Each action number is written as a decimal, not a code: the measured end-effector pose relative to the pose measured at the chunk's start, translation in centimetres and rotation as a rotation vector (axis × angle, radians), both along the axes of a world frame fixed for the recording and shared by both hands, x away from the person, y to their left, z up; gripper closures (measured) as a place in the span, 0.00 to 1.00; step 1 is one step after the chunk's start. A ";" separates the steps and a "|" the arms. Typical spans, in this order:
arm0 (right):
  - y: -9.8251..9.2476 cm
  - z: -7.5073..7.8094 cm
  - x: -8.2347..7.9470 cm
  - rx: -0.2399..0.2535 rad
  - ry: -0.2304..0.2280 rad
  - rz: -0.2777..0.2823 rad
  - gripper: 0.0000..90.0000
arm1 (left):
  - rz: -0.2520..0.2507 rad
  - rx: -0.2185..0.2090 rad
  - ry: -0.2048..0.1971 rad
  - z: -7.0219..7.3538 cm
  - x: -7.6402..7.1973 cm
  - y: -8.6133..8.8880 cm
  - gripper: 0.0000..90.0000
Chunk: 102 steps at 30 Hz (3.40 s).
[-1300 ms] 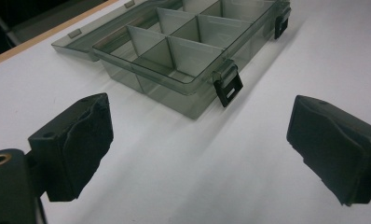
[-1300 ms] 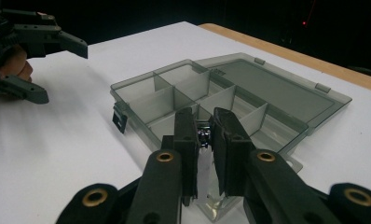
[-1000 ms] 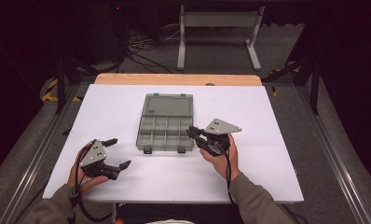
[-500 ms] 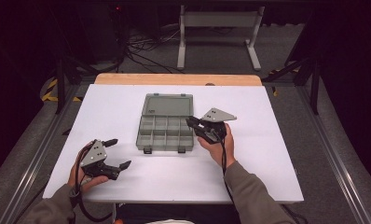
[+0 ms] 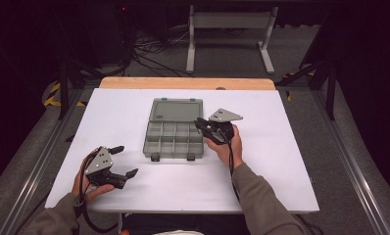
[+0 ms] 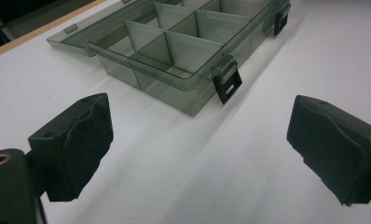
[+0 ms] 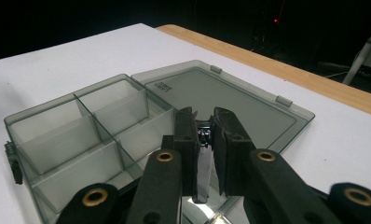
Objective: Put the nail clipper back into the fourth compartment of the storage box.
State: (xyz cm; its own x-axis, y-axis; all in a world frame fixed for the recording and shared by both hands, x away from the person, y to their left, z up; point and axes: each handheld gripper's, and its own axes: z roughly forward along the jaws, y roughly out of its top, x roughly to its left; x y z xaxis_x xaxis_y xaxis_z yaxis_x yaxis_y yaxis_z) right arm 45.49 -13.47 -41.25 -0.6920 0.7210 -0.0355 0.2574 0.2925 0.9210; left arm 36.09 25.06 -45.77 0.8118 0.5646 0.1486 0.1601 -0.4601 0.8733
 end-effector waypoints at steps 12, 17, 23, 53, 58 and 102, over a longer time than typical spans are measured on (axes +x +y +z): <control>-0.1 -0.7 0.7 -0.004 0.026 -0.025 0.89 | 0.005 0.005 -0.002 -0.1 0.0 0.0 0.09; -0.1 -0.9 0.7 -0.004 0.034 -0.024 0.89 | 0.004 0.004 -0.002 -0.1 0.0 0.0 0.09; -0.1 -1.1 0.6 -0.009 0.041 -0.022 0.89 | 0.004 0.003 -0.003 0.0 0.0 0.0 0.09; 0.0 -1.9 0.2 -0.044 0.070 -0.012 0.84 | 0.019 0.012 -0.018 0.1 -0.1 -0.1 0.15; -0.1 -1.7 0.0 -0.044 0.060 -0.007 0.82 | 0.012 0.018 -0.016 0.1 -0.1 -0.1 0.21; -3.4 -0.6 -3.5 -0.173 -0.022 0.034 1.00 | 0.006 0.102 0.062 -0.2 0.7 -0.2 0.99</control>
